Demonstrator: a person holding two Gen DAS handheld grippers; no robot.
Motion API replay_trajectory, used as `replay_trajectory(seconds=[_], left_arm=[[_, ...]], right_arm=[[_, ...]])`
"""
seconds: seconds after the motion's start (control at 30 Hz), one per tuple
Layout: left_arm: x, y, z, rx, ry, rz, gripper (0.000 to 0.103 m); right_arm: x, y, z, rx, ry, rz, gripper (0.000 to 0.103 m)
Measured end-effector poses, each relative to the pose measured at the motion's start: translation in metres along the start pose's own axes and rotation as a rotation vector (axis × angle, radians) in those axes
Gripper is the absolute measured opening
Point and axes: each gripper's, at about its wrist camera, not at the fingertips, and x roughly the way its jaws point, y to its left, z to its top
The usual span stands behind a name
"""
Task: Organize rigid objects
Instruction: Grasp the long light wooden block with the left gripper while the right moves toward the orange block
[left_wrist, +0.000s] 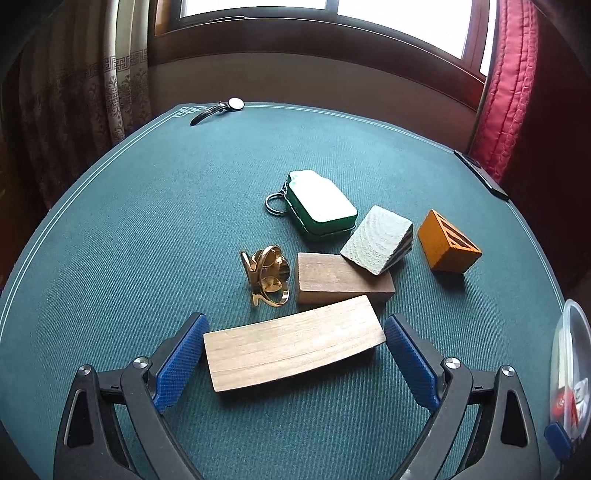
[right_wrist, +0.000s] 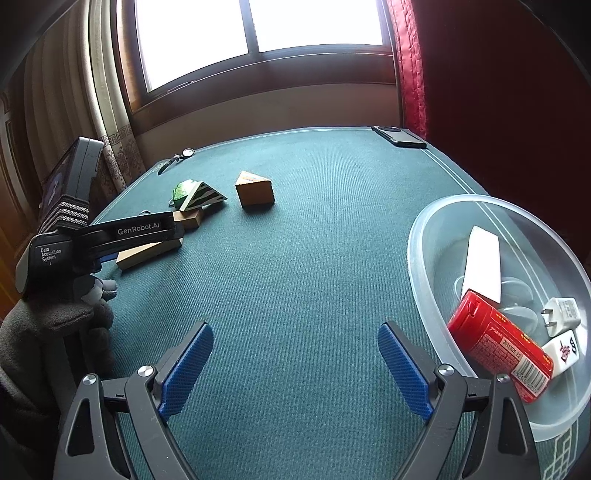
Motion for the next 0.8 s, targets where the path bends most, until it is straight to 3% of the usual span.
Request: replay_trajectory(seconds=[0.37,0.8], left_arm=[[-0.011,0.009,-0.006,0.040,-0.021,-0.031,0.095],[-0.034,0.034,-0.008,0.071,-0.077,-0.033,0.095]], right_arm=[[0.002,0.005,0.007,-0.006,0.010,-0.021,0.094],[0.046,0.027,0.068,0.020,0.047,0.009,0.093]])
